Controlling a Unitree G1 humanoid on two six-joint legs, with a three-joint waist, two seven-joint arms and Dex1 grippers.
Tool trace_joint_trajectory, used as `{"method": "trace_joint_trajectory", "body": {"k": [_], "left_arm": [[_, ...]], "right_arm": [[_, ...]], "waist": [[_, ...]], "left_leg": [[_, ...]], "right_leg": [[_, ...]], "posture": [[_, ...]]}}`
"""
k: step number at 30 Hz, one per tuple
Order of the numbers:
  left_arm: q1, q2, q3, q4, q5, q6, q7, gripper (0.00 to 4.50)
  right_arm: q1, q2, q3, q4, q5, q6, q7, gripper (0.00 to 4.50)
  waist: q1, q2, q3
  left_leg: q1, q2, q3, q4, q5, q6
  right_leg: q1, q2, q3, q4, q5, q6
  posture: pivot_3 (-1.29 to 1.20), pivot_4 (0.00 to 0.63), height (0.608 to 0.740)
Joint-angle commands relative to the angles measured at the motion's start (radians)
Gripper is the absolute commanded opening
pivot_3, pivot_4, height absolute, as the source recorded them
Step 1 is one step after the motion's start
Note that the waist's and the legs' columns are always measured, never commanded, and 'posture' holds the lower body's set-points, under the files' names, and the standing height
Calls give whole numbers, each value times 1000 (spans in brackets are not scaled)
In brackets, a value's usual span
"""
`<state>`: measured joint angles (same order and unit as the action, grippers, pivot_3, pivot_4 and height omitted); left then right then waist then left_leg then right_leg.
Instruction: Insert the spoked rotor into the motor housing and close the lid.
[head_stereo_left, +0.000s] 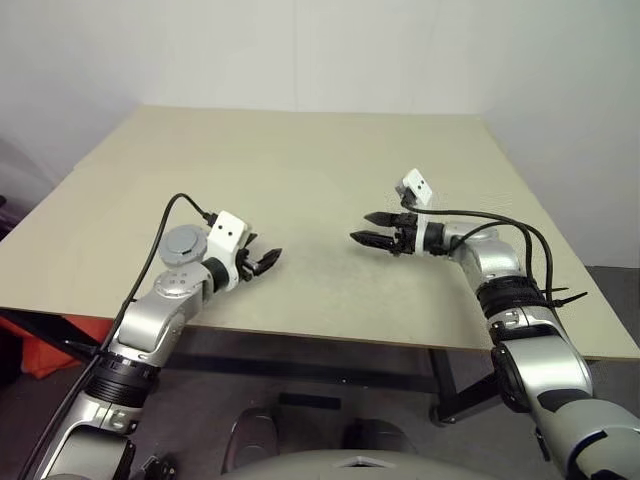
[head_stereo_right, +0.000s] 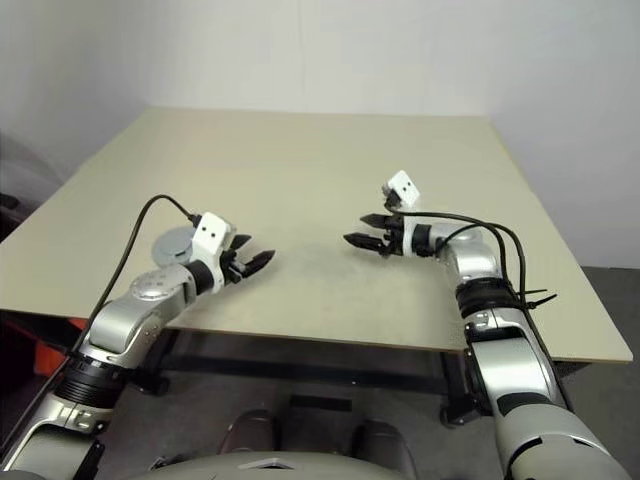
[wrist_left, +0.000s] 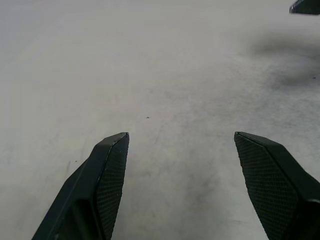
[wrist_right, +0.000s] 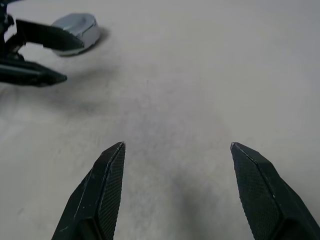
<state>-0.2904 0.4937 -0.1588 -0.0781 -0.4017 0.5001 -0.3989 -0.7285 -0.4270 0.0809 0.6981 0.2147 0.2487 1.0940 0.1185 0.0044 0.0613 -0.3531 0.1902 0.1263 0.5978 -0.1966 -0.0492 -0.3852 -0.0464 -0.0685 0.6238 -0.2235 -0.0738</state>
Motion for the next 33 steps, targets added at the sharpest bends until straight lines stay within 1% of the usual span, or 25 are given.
{"method": "trace_joint_trajectory", "body": {"k": [1,3,8,12,14,17,20,24,26,29,33], "left_arm": [[-25,-17,36,-10,54,-21,17,3571],[-20,-28,29,-6,93,-10,39,3571],[-22,-72,47,-20,145,-29,77,3571],[-11,-90,47,-16,246,-160,126,3571],[-13,-97,51,-9,253,-167,112,3571],[3,-120,71,-30,212,-150,78,3571],[47,-132,59,-73,234,-164,76,3571],[39,-127,57,-64,258,-170,61,3571],[34,-127,65,-49,277,-187,68,3571],[40,-138,69,-39,318,-218,103,3571],[15,-150,71,-8,376,-262,154,3571]], "right_arm": [[-17,43,-29,-5,-32,-92,-124,3840],[-10,86,-51,-7,-33,-143,-198,3840],[-12,123,-62,10,-37,-202,-232,3840],[-29,127,-76,26,-11,-200,-204,3840],[-33,130,-92,28,2,-206,-197,3840],[2,117,-85,7,-6,-228,-155,3840],[58,103,-68,-41,-10,-227,-107,3840],[48,94,-44,-22,-45,-241,-89,3840],[33,83,-23,29,-110,-321,-146,3840],[13,69,-6,115,-201,-454,-275,3840],[-30,109,-39,155,-182,-516,-341,3840]], "waist": [[-1,0,0],[-3,0,0],[-8,0,0],[-12,0,0],[-16,0,0],[-20,0,0],[-19,0,0],[-21,0,0],[-22,0,0],[-21,0,0],[-23,0,0]], "left_leg": [[0,0,0,0,0,1],[1,0,0,0,0,1],[0,0,0,0,1,2],[-1,-1,0,0,-2,6],[-1,-1,0,0,-2,7],[-1,-1,0,0,-2,7],[-1,-1,0,0,-3,8],[-3,-1,0,0,-3,10],[-4,0,0,0,-2,10],[-2,0,0,0,-1,9],[-2,0,0,1,-1,9]], "right_leg": [[0,0,0,0,0,0],[0,0,0,0,1,-1],[-1,-1,-1,0,1,-1],[0,-2,-2,-1,1,-2],[-1,-2,-2,-1,1,-2],[-1,-2,-2,-1,1,-2],[0,-2,-2,-1,1,-2],[-2,-2,-2,-1,1,-2],[-2,-2,-3,0,1,-2],[-1,-2,-4,0,1,-1],[-1,-3,-5,0,1,-1]], "posture": [[0,0,740],[0,0,740],[0,0,740],[0,0,740],[0,0,740],[0,0,740],[0,0,740],[0,0,740],[0,0,740],[0,0,740],[0,0,740]]}}
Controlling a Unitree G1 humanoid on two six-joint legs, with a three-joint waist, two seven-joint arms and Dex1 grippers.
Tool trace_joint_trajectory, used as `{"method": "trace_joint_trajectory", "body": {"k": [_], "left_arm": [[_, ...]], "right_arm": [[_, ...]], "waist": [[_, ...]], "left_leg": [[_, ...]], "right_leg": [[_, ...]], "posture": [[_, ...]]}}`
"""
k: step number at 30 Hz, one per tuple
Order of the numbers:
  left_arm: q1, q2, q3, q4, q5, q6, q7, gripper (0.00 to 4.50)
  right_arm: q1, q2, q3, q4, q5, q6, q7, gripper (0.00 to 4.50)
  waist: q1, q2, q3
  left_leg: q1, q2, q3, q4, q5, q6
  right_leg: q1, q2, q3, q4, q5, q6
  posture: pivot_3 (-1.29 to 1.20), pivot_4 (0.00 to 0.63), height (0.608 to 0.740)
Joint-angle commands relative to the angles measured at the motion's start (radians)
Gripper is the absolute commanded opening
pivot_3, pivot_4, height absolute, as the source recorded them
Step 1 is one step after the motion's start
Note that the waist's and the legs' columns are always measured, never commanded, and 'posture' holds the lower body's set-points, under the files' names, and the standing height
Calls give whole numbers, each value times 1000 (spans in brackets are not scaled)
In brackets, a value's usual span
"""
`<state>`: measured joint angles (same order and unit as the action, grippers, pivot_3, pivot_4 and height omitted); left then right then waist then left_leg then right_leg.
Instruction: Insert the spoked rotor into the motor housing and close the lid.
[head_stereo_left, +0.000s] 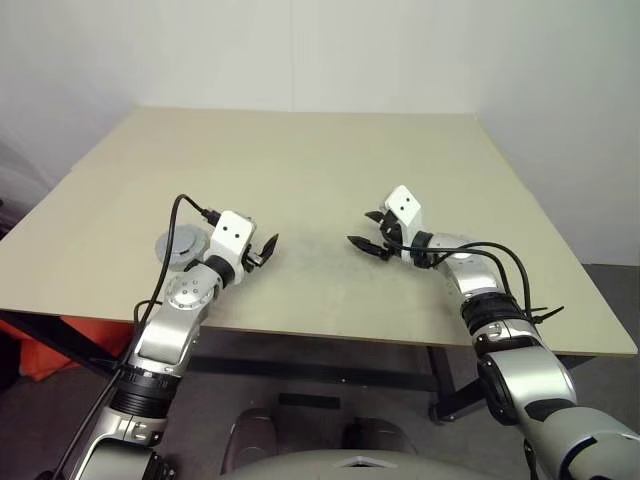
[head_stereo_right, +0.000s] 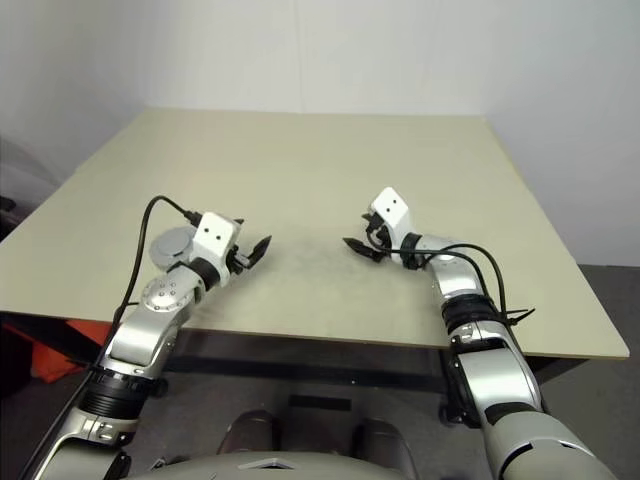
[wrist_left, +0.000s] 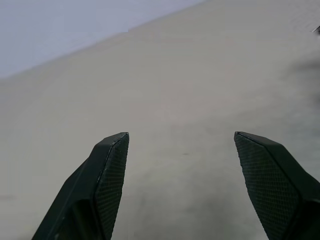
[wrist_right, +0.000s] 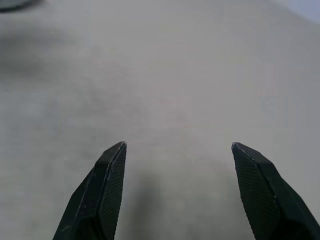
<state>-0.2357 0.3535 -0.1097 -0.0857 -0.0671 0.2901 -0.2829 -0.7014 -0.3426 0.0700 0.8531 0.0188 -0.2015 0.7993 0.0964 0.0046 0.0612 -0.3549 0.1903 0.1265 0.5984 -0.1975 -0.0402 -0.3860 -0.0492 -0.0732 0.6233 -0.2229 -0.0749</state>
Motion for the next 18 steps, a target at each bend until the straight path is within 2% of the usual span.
{"method": "trace_joint_trajectory", "body": {"k": [1,5,7,11,18], "left_arm": [[-46,-14,22,10,52,-62,45,3571],[-80,-25,9,58,99,-97,61,3571],[-96,0,-11,88,164,-128,75,3571],[-132,33,-12,174,280,-190,161,3571],[-137,8,10,197,284,-190,164,3571]], "right_arm": [[-65,28,-31,10,11,-78,-62,3840],[-74,39,-19,0,-2,-76,-81,3840],[-82,42,-12,-5,-17,-88,-107,3840],[-129,34,-20,27,-83,-146,-271,3840],[-127,37,-21,58,-81,-192,-306,3840]], "waist": [[-1,0,0],[-1,0,0],[0,0,0],[-1,0,0],[1,0,0]], "left_leg": [[-1,0,0,0,0,0],[-6,0,-1,0,0,1],[-7,0,-1,0,0,1],[-11,0,-1,0,0,1],[-12,0,-1,1,0,2]], "right_leg": [[-1,0,0,0,1,-1],[-3,0,0,0,1,-2],[-3,0,-1,0,1,-2],[-8,0,-1,0,1,-2],[-9,0,-1,0,1,-2]], "posture": [[0,0,740],[0,0,740],[0,0,740],[0,0,740],[0,0,740]]}}
